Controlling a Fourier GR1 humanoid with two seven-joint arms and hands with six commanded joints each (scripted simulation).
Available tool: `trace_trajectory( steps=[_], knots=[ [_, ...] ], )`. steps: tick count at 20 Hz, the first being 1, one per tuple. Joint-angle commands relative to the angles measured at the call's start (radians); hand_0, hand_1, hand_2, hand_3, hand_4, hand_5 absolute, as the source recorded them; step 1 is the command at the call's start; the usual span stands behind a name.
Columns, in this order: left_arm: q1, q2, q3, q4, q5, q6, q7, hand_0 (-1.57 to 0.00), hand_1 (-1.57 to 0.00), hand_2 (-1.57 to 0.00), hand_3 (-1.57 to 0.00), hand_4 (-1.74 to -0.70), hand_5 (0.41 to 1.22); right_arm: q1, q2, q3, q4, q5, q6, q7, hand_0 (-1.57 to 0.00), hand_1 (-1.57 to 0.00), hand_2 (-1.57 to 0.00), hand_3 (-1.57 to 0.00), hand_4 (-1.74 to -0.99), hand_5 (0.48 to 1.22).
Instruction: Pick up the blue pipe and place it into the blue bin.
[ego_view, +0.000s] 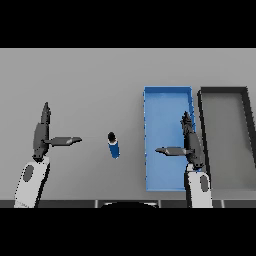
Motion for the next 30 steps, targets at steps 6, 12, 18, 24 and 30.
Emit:
trace_trajectory(
  steps=[6,12,18,24,30],
  knots=[
    [0.007,0.003,0.005,0.003,0.005,-0.008,-0.020,0.00,0.00,0.00,0.00,-1.07,0.591,0.002,0.013,0.012,-0.006,0.010,-0.009,-0.003,0.00,0.00,0.00,0.00,-1.225,0.617],
    [0.004,0.207,-0.058,-0.002,0.046,-0.369,-0.101,0.00,0.00,0.00,0.00,-1.08,0.591,0.092,-0.097,0.118,-0.119,0.158,0.047,-0.053,0.00,0.00,0.00,0.00,-1.215,0.618],
    [0.040,0.236,-0.099,-0.064,0.060,-0.460,-0.134,0.00,0.00,0.00,0.00,-1.10,0.583,0.102,-0.113,0.123,-0.144,0.184,0.037,-0.038,0.00,0.00,0.00,0.00,-1.187,0.600],
    [0.075,0.203,-0.221,-0.159,0.027,-0.534,-0.101,0.00,0.00,0.00,0.00,-1.16,0.497,0.088,-0.110,0.134,-0.133,0.185,0.049,-0.051,0.00,0.00,0.00,0.00,-1.208,0.612],
    [0.056,0.107,-0.311,-0.153,-0.090,-0.488,-0.096,0.00,0.00,0.00,0.00,-1.19,0.464,0.132,-0.106,0.140,-0.166,0.188,0.045,-0.051,0.00,0.00,0.00,0.00,-1.223,0.620]
  ],
)
